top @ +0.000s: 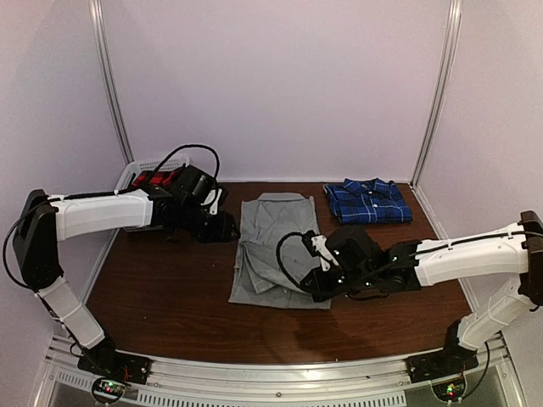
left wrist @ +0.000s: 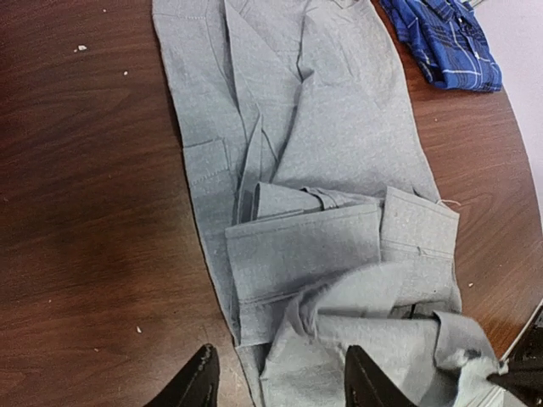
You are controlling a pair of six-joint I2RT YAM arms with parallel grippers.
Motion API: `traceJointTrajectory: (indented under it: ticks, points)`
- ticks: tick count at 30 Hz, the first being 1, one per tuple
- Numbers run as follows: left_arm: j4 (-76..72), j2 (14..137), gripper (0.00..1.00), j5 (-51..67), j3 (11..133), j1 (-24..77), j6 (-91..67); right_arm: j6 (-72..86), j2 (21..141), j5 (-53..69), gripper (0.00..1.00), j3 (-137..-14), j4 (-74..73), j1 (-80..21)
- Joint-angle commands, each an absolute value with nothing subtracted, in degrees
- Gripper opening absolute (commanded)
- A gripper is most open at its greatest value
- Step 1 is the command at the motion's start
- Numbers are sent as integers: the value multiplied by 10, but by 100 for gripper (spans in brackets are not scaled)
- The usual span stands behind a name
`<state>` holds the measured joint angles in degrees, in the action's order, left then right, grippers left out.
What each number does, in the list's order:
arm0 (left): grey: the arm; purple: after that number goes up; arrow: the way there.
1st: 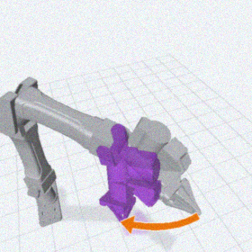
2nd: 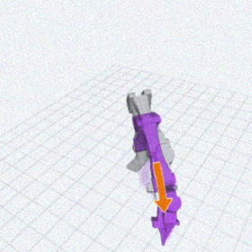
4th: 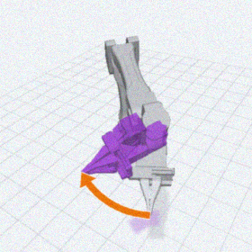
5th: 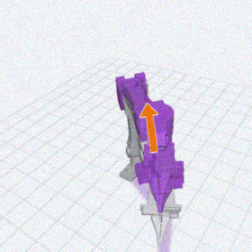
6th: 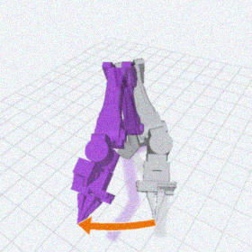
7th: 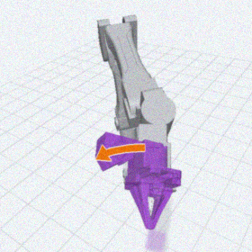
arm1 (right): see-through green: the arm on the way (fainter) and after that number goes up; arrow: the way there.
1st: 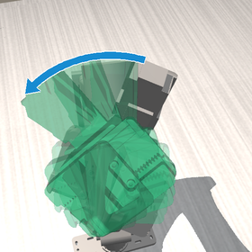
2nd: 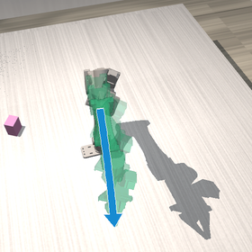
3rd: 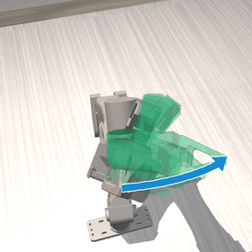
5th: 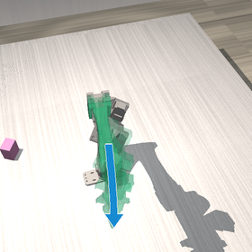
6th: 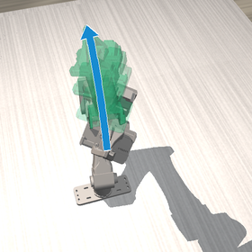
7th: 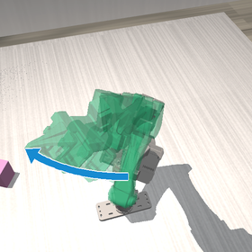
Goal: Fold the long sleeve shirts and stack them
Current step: Adjust the crumpled shirt at the center of the board.
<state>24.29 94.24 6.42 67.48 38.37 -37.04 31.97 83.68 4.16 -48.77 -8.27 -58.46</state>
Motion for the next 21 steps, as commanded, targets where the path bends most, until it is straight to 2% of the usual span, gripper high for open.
traceJointTrajectory:
  ticks: [1,9,15,19,20,21]
  points:
    - [248,922,52,69,687,383,-367,345,775,44,0,-425,-87,-641]
    - [275,913,49,181,636,412,-324,400,712,60,0,-345,-100,-740]
    - [300,892,50,201,589,479,-327,437,707,51,1,-336,-108,-768]
    - [325,861,50,213,540,505,-341,461,693,37,8,-338,-128,-769]
    - [332,852,50,215,527,509,-346,468,690,34,12,-341,-139,-769]
    - [332,841,50,219,513,514,-353,475,686,30,20,-343,-150,-770]
